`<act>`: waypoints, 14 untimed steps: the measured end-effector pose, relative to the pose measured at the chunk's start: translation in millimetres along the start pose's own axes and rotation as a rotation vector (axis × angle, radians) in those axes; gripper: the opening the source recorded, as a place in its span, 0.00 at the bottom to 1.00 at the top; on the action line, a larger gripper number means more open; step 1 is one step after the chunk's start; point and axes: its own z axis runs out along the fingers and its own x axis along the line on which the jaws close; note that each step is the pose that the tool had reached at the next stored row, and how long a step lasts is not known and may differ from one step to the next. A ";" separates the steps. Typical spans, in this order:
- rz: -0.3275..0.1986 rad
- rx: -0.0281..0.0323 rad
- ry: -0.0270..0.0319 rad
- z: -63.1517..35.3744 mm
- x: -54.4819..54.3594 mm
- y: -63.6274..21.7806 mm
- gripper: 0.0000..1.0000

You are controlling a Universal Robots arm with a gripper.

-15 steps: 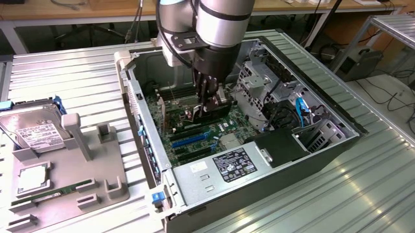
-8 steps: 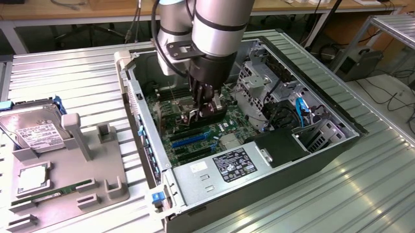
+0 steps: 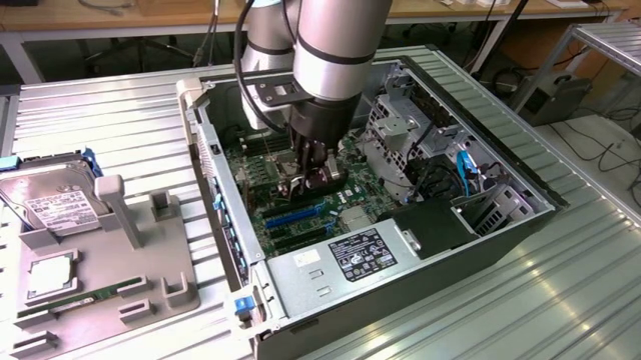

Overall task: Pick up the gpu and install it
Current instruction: 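Insert the gpu into the slot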

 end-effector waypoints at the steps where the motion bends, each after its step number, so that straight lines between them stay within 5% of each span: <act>1: -0.002 -0.0001 0.0001 1.1 0.5 0.0 0.26; 14: -0.008 -0.0003 -0.0035 10.4 3.4 2.5 0.26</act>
